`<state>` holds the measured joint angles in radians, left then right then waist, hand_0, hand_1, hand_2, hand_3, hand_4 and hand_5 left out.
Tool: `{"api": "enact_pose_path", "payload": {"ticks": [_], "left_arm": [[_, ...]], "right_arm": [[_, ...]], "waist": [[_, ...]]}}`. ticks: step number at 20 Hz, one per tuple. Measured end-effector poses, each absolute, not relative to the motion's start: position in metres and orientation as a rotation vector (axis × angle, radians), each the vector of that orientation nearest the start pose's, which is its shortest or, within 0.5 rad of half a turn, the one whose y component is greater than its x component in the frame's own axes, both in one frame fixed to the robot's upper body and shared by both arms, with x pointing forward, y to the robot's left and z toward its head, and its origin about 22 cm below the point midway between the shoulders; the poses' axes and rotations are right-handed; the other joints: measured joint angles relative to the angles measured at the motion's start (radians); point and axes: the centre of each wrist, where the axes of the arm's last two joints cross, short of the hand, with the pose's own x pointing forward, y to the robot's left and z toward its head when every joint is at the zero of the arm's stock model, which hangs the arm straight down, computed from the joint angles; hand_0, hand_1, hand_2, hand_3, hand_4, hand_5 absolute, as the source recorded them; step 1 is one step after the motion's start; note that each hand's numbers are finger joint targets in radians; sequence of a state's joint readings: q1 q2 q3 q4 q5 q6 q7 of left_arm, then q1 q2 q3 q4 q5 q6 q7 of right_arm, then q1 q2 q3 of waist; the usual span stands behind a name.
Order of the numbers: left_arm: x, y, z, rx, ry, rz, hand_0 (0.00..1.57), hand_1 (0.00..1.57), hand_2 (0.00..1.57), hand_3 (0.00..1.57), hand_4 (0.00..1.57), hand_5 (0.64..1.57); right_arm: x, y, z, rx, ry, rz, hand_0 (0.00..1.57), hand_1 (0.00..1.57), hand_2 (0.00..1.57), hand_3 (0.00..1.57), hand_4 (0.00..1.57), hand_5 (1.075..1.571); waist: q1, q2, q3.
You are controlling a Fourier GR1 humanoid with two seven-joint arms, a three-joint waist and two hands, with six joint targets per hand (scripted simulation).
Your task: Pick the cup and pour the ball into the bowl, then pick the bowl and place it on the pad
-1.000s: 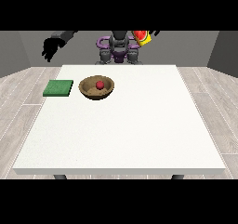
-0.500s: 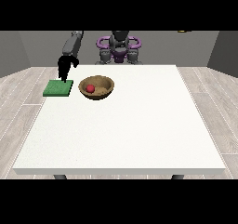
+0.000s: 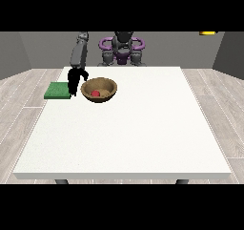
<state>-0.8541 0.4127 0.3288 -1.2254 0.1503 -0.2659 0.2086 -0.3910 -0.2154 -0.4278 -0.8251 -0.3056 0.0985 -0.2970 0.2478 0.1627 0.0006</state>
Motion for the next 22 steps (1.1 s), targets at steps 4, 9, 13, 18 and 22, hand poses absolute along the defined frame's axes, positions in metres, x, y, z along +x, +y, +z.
{"api": "enact_pose_path", "payload": {"ticks": [4, 9, 13, 18, 22], "left_arm": [[0.382, 0.327, 0.25, 0.025, -1.903, -0.22, 0.0, 0.0, 0.0, 0.0, 1.01, 1.532], [0.369, 0.344, 0.261, 0.033, -1.946, -0.217, 0.0, 0.0, 0.0, 0.0, 1.02, 1.536], [0.359, 0.357, 0.269, 0.05, -1.969, -0.207, 0.0, 0.0, 0.0, 0.0, 1.02, 1.54], [0.352, 0.369, 0.267, 0.069, -1.958, -0.2, 0.0, 0.0, 0.0, 0.0, 1.02, 1.537], [0.349, 0.375, 0.269, 0.068, -1.957, -0.2, 0.0, 0.0, 0.0, 0.0, 1.02, 1.54]], "right_arm": [[0.319, -0.337, -0.054, -0.025, -1.579, -0.435, 0.0, 0.0, 0.0, 0.0, 0.53, 1.553], [0.328, -0.337, -0.056, -0.024, -1.597, -0.436, 0.0, 0.0, 0.0, 0.0, 0.48, 1.548], [0.332, -0.343, -0.054, -0.018, -1.637, -0.424, 0.0, 0.0, 0.0, 0.0, 0.45, 1.546], [0.343, -0.318, -0.056, -0.02, -1.635, -0.409, 0.0, 0.0, 0.0, 0.0, 0.45, 1.55], [0.352, -0.299, -0.055, -0.021, -1.644, -0.398, 0.0, 0.0, 0.0, 0.0, 0.48, 1.547]], "waist": [[-0.021, 0.019, 0.0002], [-0.021, 0.058, 0.0004], [-0.033, 0.082, -0.0034], [-0.049, 0.07, -0.0078], [-0.051, 0.065, -0.0096]]}}
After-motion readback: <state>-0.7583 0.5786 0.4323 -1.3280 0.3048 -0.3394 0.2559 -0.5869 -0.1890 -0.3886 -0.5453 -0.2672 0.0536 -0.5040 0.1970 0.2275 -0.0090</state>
